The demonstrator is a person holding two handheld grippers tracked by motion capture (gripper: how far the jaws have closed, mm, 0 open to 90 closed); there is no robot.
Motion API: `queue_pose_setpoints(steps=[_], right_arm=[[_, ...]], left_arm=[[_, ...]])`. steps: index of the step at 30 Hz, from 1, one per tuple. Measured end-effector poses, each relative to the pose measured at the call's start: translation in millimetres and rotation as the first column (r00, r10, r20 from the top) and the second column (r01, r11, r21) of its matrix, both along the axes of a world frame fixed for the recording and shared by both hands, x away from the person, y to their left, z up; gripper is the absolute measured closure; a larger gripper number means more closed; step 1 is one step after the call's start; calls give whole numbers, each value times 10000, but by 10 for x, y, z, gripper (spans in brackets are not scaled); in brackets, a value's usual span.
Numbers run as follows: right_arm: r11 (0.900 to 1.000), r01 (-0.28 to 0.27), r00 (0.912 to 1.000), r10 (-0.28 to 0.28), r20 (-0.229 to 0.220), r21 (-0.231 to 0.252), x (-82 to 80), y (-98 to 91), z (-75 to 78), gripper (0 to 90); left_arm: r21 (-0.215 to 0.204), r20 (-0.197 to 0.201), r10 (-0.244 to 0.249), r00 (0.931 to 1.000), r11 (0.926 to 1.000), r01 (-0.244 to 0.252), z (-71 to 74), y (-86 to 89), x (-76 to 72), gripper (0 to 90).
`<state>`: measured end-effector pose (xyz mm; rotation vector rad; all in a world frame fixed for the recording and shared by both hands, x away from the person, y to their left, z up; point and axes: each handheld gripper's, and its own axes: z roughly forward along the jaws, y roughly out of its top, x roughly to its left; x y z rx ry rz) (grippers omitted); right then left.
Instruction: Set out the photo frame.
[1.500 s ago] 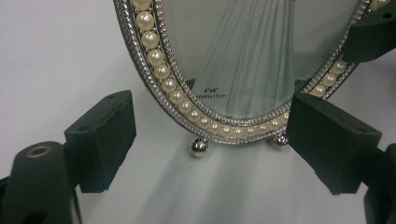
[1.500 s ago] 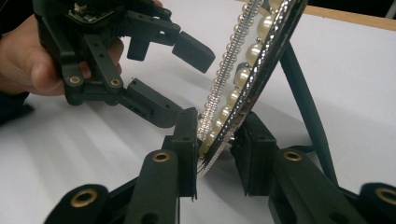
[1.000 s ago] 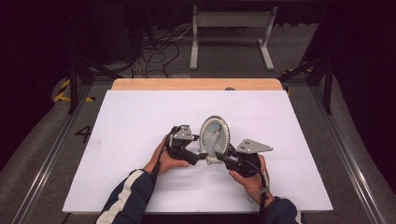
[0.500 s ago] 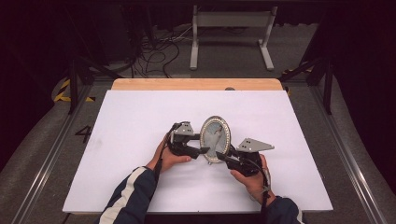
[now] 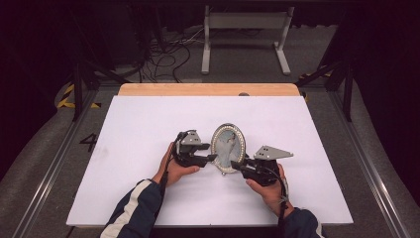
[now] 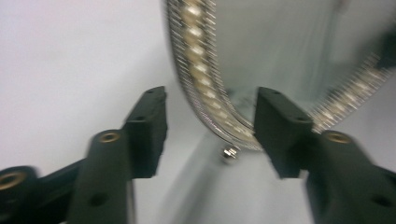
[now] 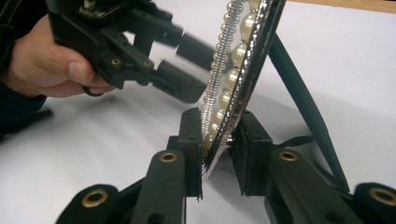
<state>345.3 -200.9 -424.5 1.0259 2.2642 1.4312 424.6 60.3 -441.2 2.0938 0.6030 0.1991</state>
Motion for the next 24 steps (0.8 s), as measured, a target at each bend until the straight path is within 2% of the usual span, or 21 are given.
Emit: queue_pose_setpoints(steps=[1,5,6,7,9,11,12,14,18,21,22,24], right_arm=[[10000,0,10000,0,0,0,0,0,0,753],[9999,-83,10000,84,-37,85,4,0,0,755],[9999,-106,9999,106,-7,66,7,-3,0,755],[9999,-111,9999,111,2,74,7,-3,-1,755],[9999,-105,9999,105,0,84,7,-4,-3,755],[9999,-128,9999,128,-16,114,13,-4,-2,755],[9998,-150,9999,150,-8,94,17,-8,-3,756],[9998,-163,9999,163,-42,141,18,-9,-4,755],[9999,-101,9999,102,-77,105,26,-10,-2,752],[9998,-42,9998,46,-207,217,57,-20,-7,749],[9998,8,9998,-4,-216,212,68,-25,-10,746],[9997,152,9995,-147,-276,192,84,-34,-18,742]], left_arm=[[0,0,0,10000,10000,0,0,0,0,402],[-647,37,-88,10000,9979,91,34,-28,68,333],[-584,84,-53,10000,9983,58,32,-34,72,317],[-660,-60,-180,9998,9977,176,8,-45,87,289],[-733,-128,-297,9995,9969,287,-9,-50,97,287],[-969,-310,-943,9951,9911,909,-23,-77,82,333],[-861,-221,-1001,9947,9915,979,-15,-94,71,334],[-680,-149,-914,9957,9936,902,-6,-105,60,338],[-793,-499,-570,9971,9954,530,5,-44,44,426],[-741,-565,-487,9972,9963,445,23,-16,12,427],[-654,-444,-495,9978,9968,465,43,21,-31,428],[-748,-477,-472,9977,9962,436,56,57,-80,431]])
